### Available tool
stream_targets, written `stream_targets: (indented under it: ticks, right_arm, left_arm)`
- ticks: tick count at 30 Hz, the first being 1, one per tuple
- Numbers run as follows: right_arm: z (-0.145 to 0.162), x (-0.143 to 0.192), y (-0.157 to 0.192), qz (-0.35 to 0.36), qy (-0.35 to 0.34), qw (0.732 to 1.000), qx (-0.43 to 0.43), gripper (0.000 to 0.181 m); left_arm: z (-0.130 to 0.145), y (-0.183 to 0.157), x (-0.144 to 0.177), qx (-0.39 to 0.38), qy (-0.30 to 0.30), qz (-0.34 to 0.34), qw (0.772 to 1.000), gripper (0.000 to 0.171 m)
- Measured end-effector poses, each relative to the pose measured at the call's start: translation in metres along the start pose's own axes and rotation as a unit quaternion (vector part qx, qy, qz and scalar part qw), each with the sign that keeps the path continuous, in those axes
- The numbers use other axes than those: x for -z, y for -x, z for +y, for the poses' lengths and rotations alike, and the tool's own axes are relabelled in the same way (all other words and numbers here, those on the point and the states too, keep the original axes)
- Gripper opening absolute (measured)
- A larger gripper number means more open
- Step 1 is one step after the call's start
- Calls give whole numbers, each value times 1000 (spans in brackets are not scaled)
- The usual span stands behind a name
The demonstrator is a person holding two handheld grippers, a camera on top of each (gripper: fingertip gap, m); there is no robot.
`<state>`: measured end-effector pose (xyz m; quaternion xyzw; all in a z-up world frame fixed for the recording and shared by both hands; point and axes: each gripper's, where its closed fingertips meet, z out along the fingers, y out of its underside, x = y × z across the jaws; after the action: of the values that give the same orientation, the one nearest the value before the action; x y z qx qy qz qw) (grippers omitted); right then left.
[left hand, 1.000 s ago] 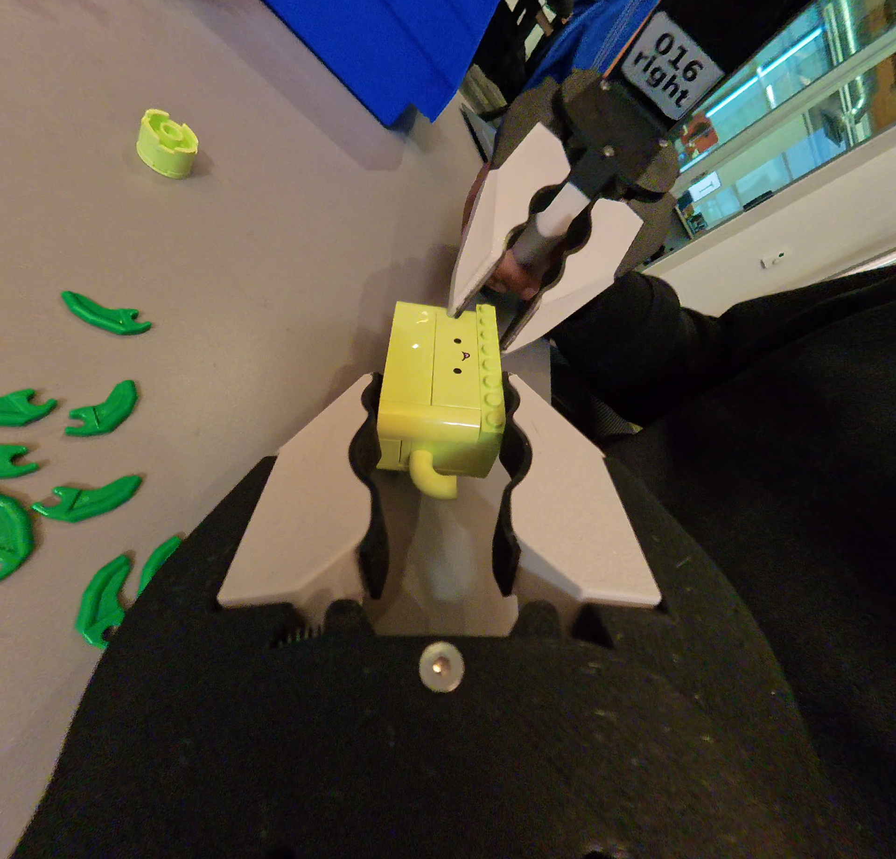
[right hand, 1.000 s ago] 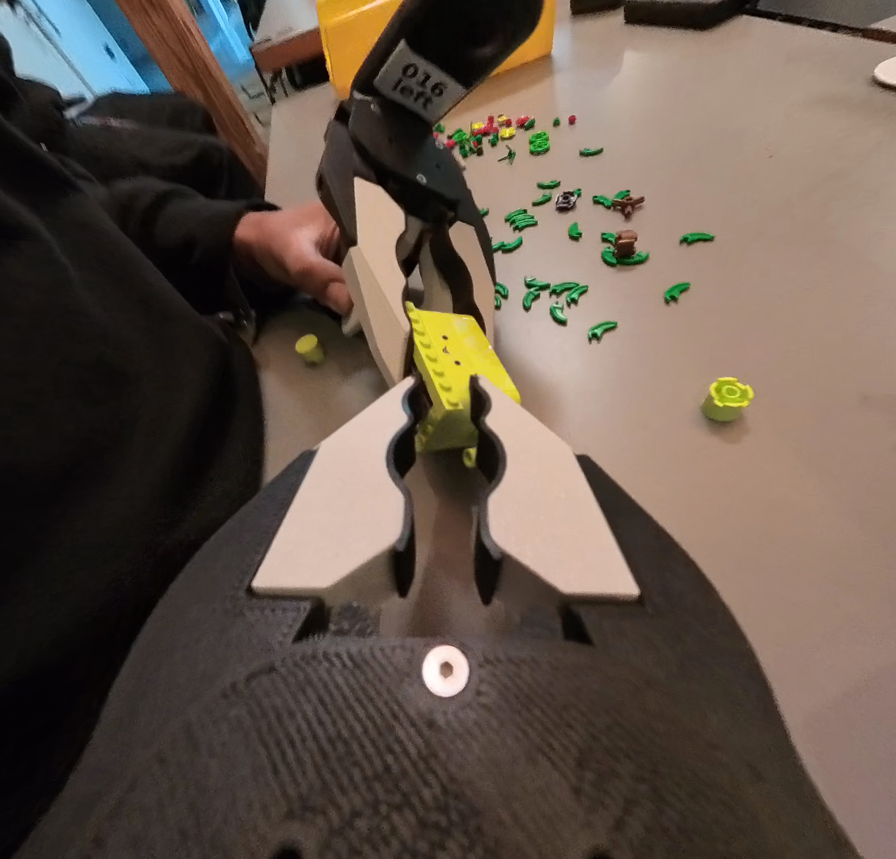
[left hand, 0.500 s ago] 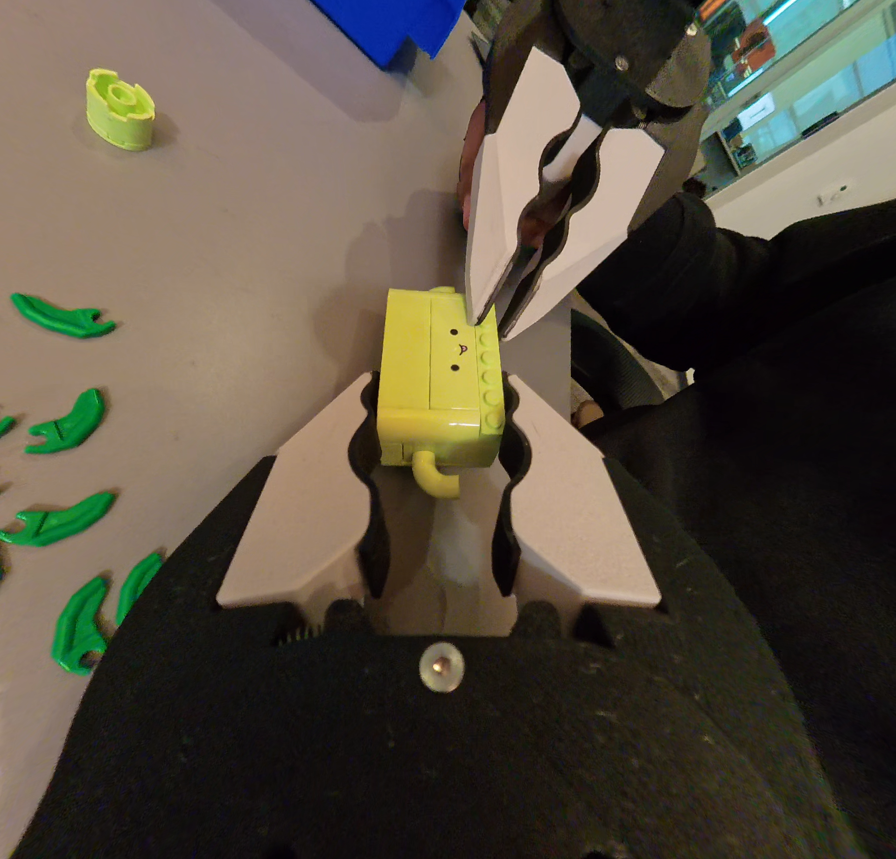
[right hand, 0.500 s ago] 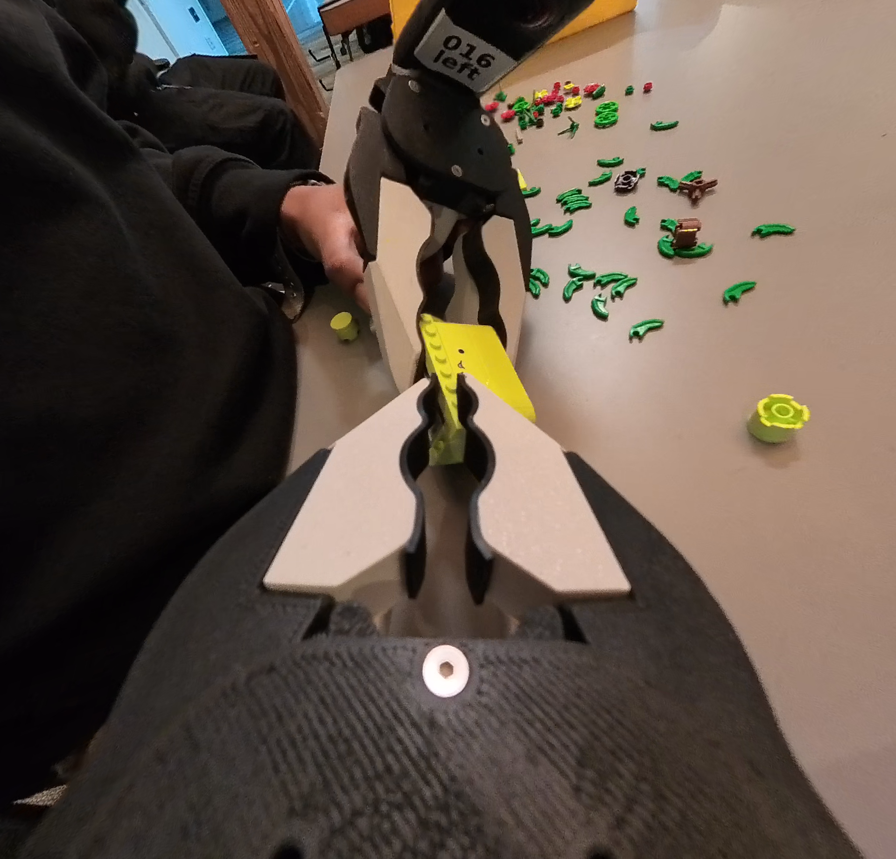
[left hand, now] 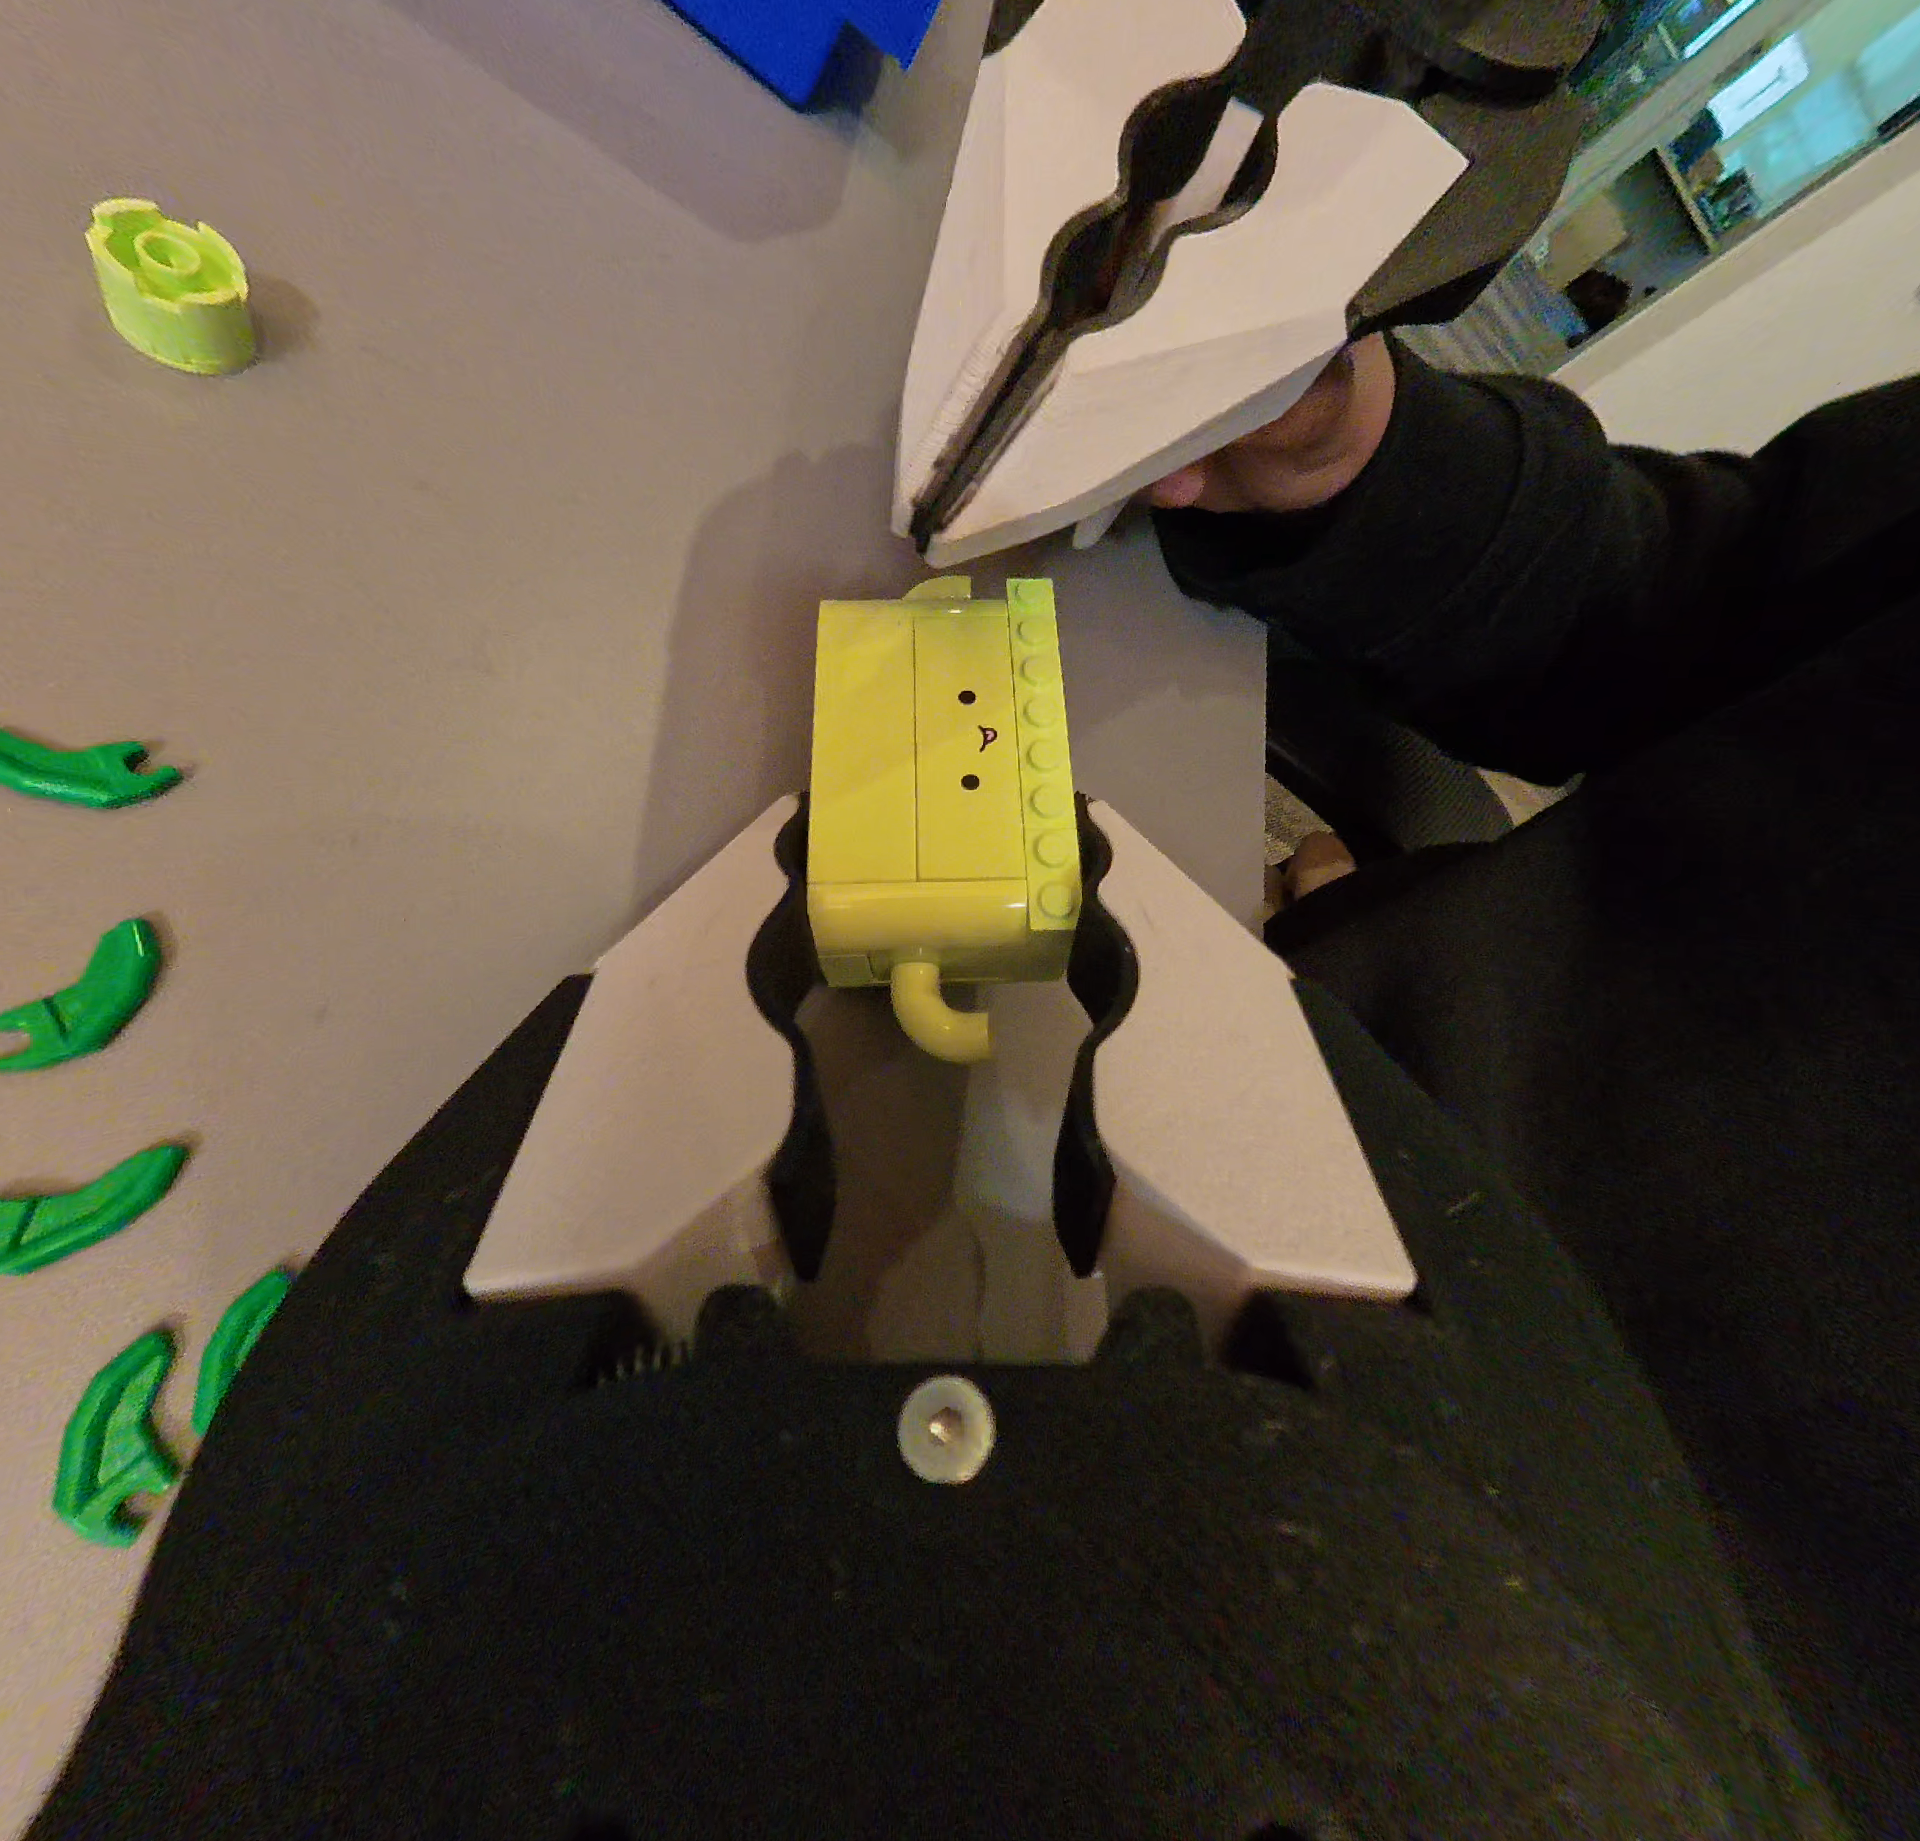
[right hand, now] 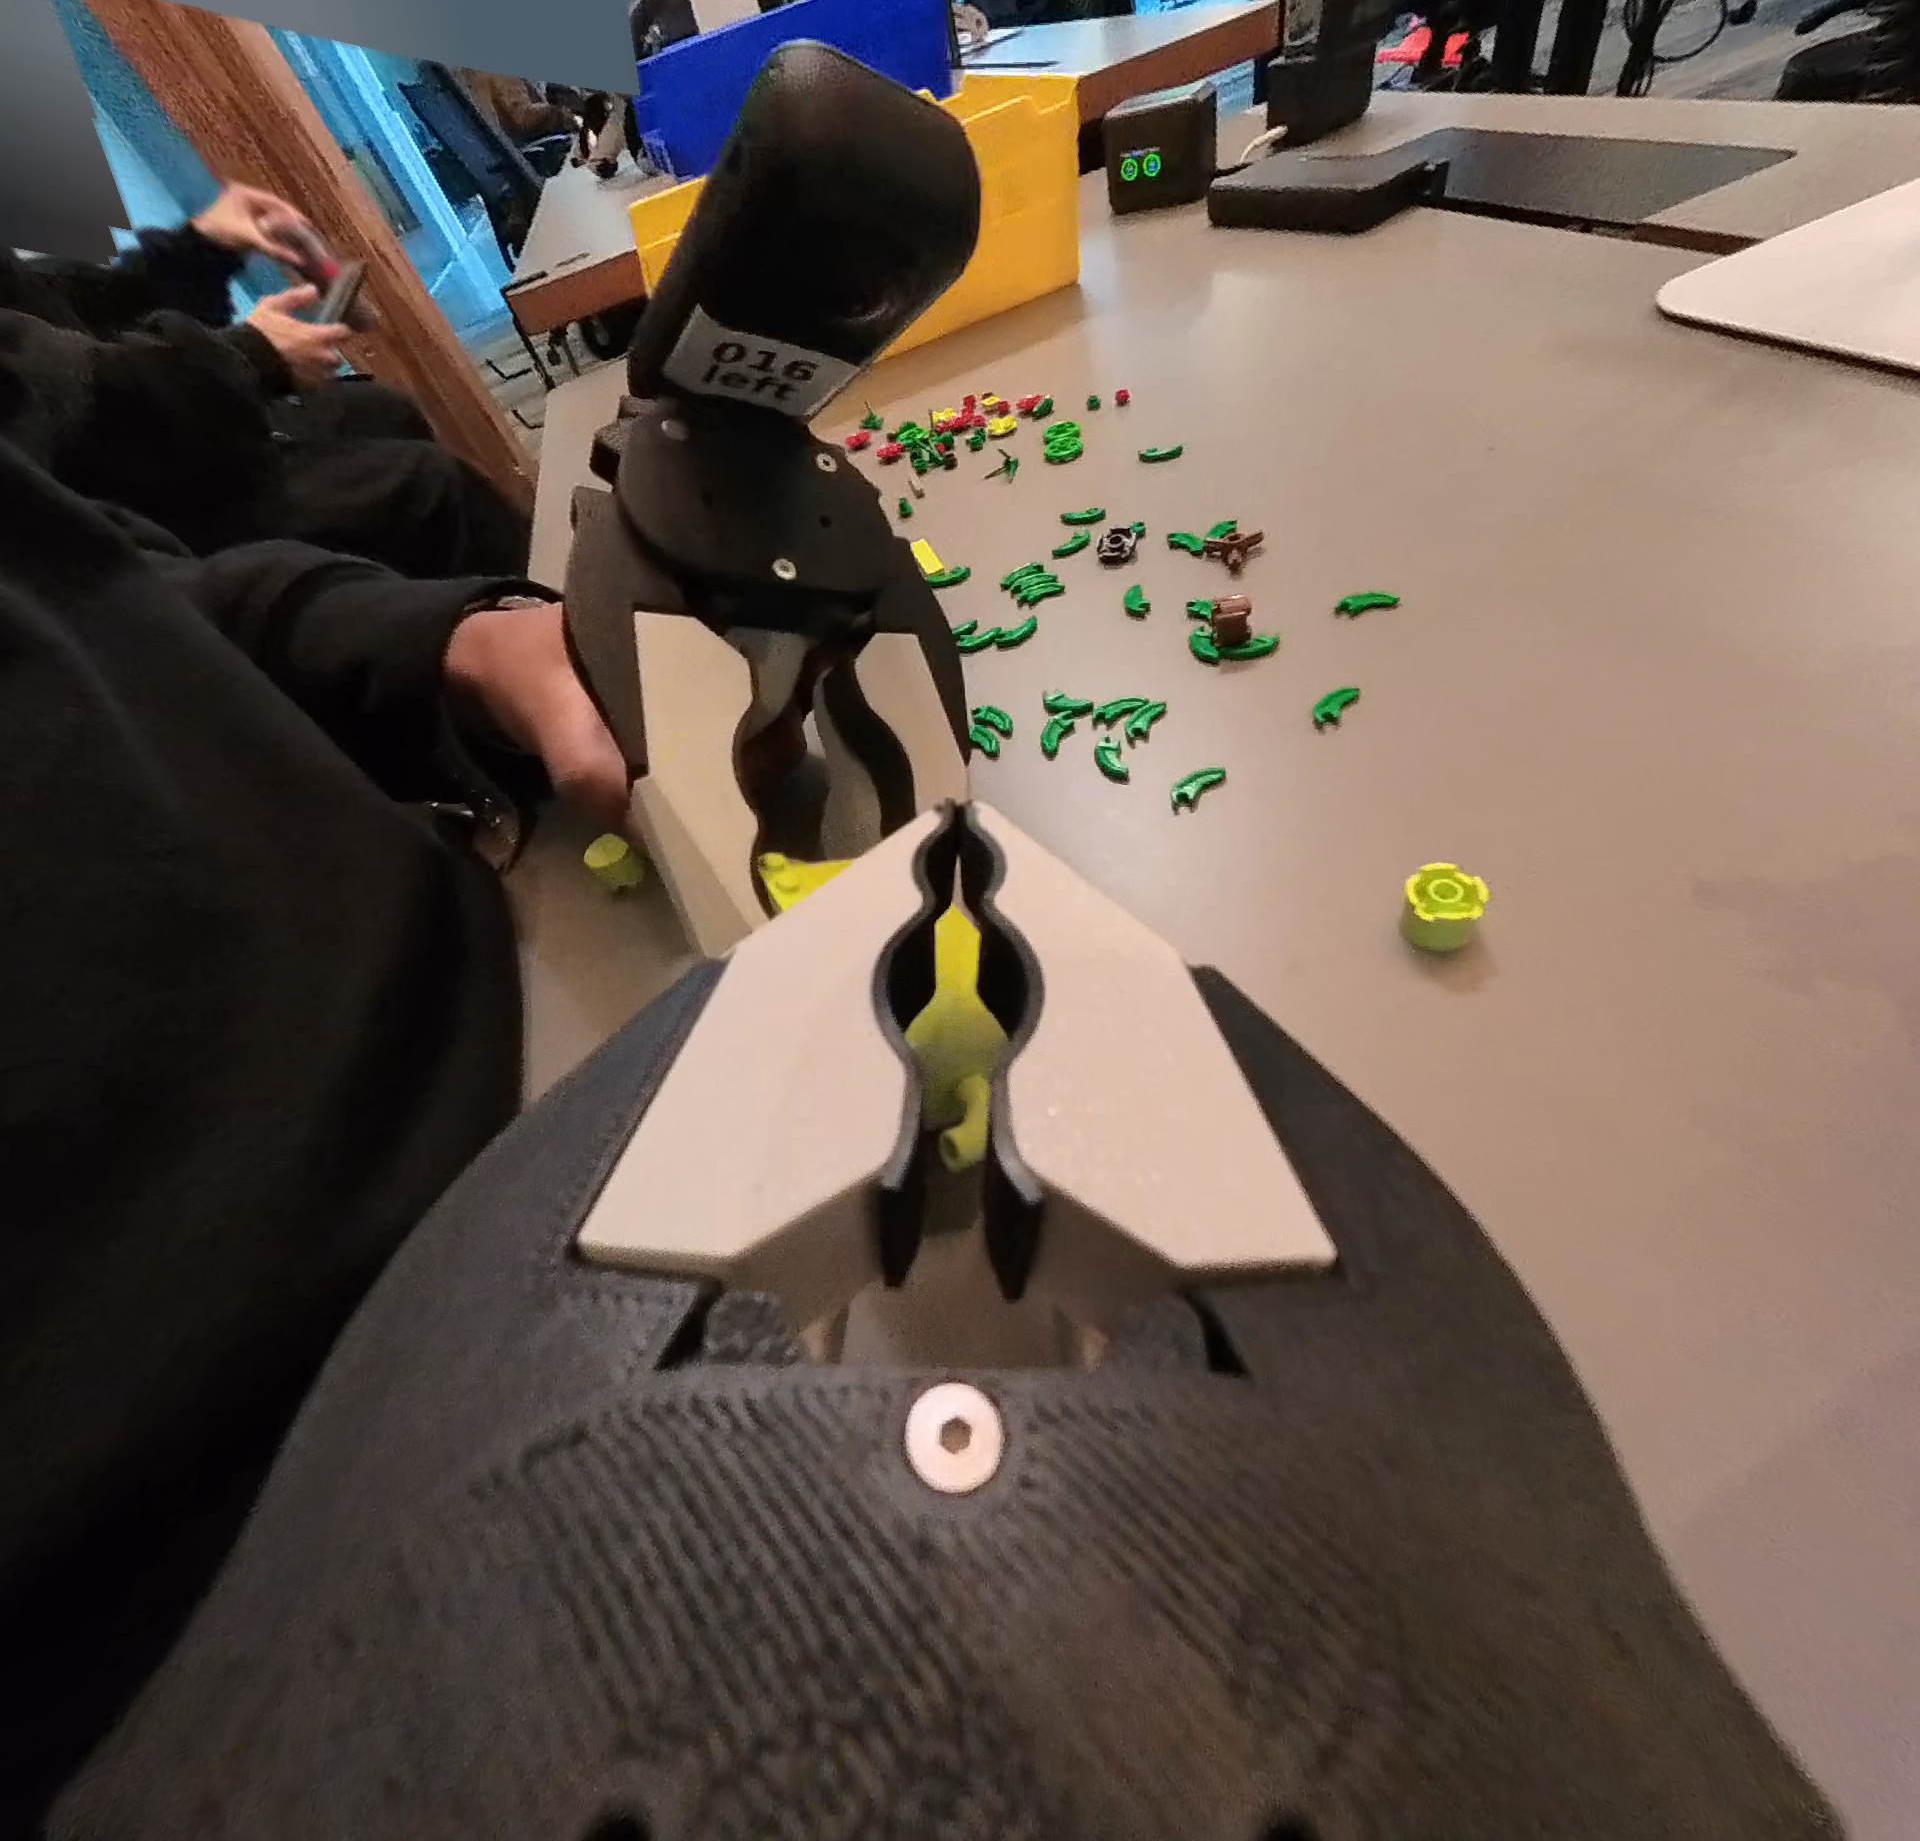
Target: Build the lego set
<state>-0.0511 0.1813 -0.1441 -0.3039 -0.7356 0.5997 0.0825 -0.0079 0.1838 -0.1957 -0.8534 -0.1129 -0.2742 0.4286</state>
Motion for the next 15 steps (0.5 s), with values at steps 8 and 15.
stream_targets:
  ticks: [8, 15]
  right_arm:
    - [20, 8, 24, -36, 64, 995, 68, 22]
    - [29, 5, 27, -49, 112, 986, 114, 10]
  left_arm:
    - [-4, -1, 2, 34, -10, 36, 999, 46]
    - [-2, -1, 0, 22, -4, 25, 999, 46]
